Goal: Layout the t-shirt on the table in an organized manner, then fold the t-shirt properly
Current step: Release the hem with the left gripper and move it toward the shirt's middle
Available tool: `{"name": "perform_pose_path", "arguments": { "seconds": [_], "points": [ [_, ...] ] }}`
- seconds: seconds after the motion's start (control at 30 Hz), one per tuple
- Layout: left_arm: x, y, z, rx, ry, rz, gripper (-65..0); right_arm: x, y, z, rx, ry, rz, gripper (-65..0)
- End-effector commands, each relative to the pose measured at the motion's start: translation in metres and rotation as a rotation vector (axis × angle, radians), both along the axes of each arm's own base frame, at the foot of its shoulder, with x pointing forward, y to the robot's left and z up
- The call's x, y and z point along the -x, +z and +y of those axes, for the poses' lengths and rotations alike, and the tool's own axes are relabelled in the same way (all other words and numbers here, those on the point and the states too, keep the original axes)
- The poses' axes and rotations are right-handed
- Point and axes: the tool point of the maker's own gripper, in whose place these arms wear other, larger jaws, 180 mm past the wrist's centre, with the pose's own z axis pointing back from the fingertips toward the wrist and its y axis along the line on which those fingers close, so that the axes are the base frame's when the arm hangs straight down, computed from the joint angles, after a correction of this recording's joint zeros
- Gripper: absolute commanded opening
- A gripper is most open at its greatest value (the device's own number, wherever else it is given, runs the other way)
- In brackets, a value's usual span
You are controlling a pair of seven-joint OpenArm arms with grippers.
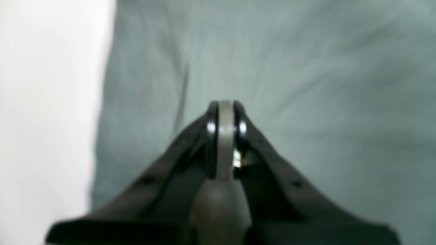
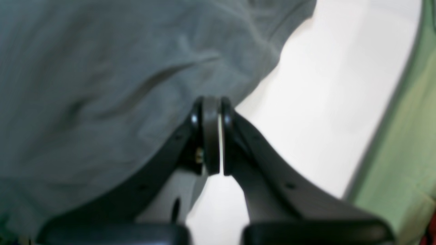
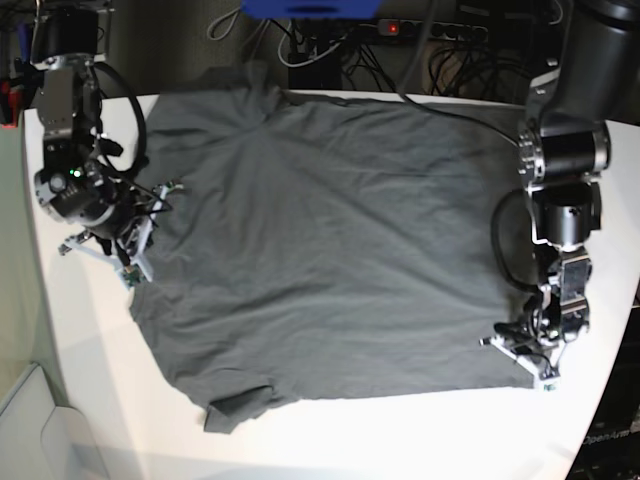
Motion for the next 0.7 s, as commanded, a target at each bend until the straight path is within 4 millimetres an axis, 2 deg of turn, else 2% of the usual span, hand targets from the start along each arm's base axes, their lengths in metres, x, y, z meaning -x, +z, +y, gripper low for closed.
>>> {"name": "perform_pose_path", "arguments": {
  "seconds": [0.0, 0.07, 0.13, 0.33, 0.53, 0.67],
  "points": [
    [-0.022, 0.042, 0.005, -0.020, 0.001, -0.098, -64.8, -0.001, 0.013, -0.001, 0.013, 0.002, -0.035, -65.0],
    [-0.027, 0.055, -0.011, -0.010, -0.023, -0.115, -64.8, 0.012, 0.011, 0.009, -0.001, 0.002, -0.015, -65.0],
    [-0.028, 0.058, -0.024, 0.004, -0.042, -0.110, -64.8, 0.025, 0.003, 0.008, -0.013, -0.020, 0.015, -65.0],
    [-0.022, 0.025, -0.098, 0.089, -0.126, -0.071, -64.8, 0.050, -0.017, 0.012, -0.048, -0.038, 0.065, -65.0],
    [-0.005, -0.006, -0.163, 0.186, -0.187, -0.019, -64.8, 0.057, -0.022, 0.012, -0.048, -0.039, 0.085, -65.0],
    [0.007, -0.010, -0.229, 0.281, -0.253, 0.013, -64.8, 0.055, -0.022, 0.012, -0.050, -0.041, 0.085, -65.0]
  ]
}}
